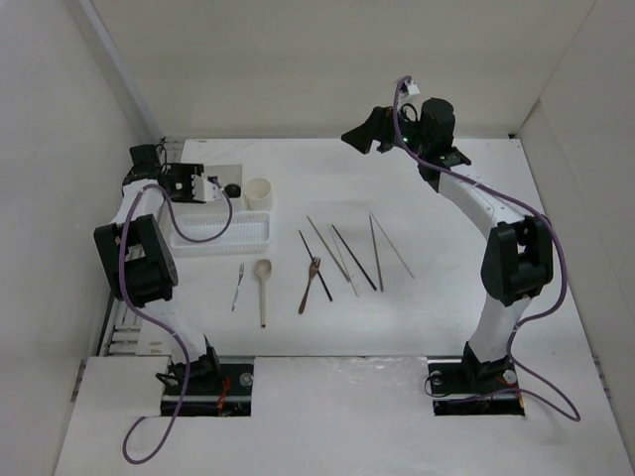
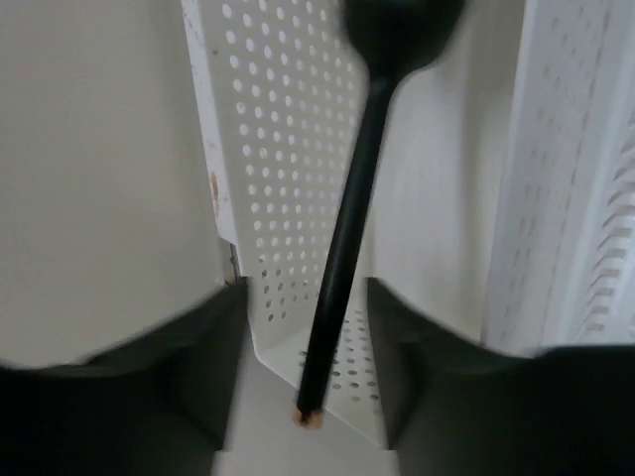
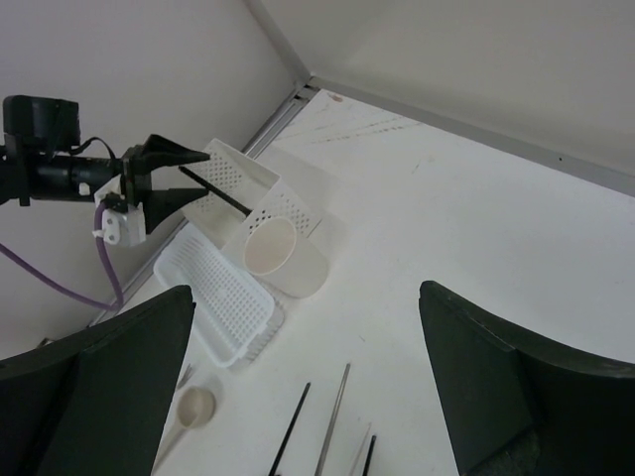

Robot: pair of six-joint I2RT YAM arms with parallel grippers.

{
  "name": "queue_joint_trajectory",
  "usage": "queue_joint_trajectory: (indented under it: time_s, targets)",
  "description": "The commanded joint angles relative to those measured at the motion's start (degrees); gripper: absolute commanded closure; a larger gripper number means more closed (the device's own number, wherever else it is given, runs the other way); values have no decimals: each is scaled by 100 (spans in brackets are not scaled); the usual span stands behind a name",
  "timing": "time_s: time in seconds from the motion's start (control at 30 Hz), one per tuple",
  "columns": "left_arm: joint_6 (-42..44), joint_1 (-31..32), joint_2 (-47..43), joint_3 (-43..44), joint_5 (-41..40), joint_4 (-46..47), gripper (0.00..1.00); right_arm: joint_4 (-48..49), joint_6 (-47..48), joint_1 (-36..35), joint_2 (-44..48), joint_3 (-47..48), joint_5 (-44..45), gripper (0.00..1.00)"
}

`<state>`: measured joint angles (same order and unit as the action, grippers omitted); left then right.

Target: Sort the eating utensils into containers

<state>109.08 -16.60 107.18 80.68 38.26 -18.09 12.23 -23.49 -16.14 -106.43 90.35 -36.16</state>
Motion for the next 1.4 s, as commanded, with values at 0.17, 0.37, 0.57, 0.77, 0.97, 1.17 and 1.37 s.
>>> queue_joint_trajectory:
  time_s: [0.17,0.37,0.57,0.77,0.97,1.17,1.37]
  targets:
    - [-1044,-27,-442,-44,128,1174,0,8,90,-12,35,387,109,0]
    - [-2442,25,-1145,-491,620,2913,0,-475,239,-12,140,274,574,0]
    - [-3883,209,-1814,-1186,412,4445,0,-2850,731,-12,430,273,2854,0]
    - [-7292,105,-1737,-801,-1529,4343,7,-4299,1320,-65,430,-86,3792,6]
    - [-8648,-80,-2050,-781,-1340,3023,14,-4413,1461,-284,396,-1053,3652,42]
    - [-9152,306,-2543,-1309,-1680,2460,14,-4589,1539,-573,-114,-1239,3704,42]
    - [-8324,579,-2965,-1362,-2437,1827,1,-4651,1540,-672,-475,-1300,4056,42]
